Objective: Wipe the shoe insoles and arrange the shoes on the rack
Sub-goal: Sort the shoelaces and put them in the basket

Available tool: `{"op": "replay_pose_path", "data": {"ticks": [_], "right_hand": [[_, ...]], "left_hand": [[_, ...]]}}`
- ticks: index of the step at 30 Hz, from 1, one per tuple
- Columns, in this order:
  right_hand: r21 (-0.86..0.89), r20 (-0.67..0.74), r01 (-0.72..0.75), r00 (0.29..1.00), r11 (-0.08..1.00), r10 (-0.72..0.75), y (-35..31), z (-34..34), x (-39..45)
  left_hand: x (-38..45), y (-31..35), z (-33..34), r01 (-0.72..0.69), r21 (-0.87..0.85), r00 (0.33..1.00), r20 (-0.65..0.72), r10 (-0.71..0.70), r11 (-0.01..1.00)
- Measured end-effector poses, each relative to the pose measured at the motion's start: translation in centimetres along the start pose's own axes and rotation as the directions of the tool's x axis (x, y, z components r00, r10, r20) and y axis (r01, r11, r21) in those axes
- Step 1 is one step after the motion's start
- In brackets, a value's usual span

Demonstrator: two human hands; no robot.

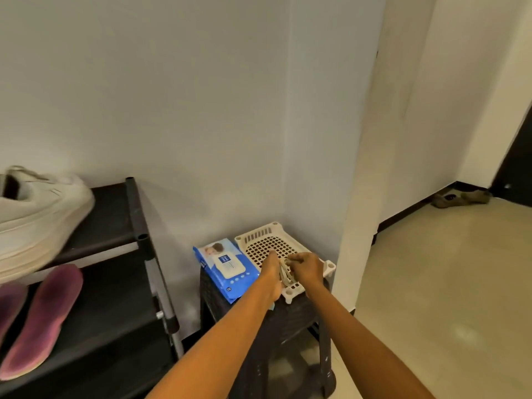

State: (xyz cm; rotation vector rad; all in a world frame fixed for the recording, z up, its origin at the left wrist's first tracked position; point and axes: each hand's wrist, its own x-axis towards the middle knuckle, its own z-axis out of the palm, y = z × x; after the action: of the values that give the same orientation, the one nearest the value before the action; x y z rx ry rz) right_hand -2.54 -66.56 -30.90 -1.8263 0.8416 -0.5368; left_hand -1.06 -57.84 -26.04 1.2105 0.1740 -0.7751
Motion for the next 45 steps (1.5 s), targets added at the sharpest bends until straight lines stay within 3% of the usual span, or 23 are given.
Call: {"op": "replay_pose_path", "data": {"ticks": [9, 16, 22, 27, 33, 36, 42, 45], "right_hand": [[-0.311, 0.106, -0.033, 0.992, 0.95, 0.07, 3.5, 3.3, 5.7], [-0.396, 0.184, -0.03, 0.977, 0.918, 0.111, 2.5, 3.8, 5.6], [-0.271, 0.016, -0.037, 0.999, 0.962, 0.043, -0.4, 2.8, 1.8], [-0.083, 0.18, 0.045, 0.983, 0.996, -0.029, -4.8, 4.0, -7.9], [0.03, 0.434, -0.059, 0.9, 0.998, 0.04, -10.2, 6.3, -20.9], [0.05, 0.552, -0.083, 0.833, 0.995, 0.041, -11.9, 8.0, -26.9], [0.032, 0.742, -0.045, 0.67, 0.998, 0.006, -12.8, 12.4, -38.8], [-0.01, 0.783, -0.032, 0.621, 0.999, 0.028, -11.8, 13.9, -43.0]], "left_hand": [[6.0, -1.2, -1.3, 0.04, -0.011, 0.999, -0.012, -0.04, 0.999], [7.0, -1.4, -2.2, 0.033, -0.01, 0.999, 0.029, -0.033, 0.999], [3.0, -0.4, -4.1, 0.025, -0.005, 0.996, 0.087, -0.024, 1.0], [-4.7, 0.1, -8.2, -0.016, -0.015, 1.0, 0.01, 0.016, 1.0], [-17.2, 0.0, -17.2, -0.035, -0.048, 0.996, -0.079, 0.031, 0.998], [-23.4, 0.0, -21.8, -0.108, -0.044, 0.982, -0.163, 0.1, 0.993], [-31.9, -3.2, -31.5, -0.185, -0.043, 0.915, -0.371, 0.157, 0.982], [-34.2, -5.6, -33.6, -0.185, -0.065, 0.895, -0.423, 0.14, 0.981]]}}
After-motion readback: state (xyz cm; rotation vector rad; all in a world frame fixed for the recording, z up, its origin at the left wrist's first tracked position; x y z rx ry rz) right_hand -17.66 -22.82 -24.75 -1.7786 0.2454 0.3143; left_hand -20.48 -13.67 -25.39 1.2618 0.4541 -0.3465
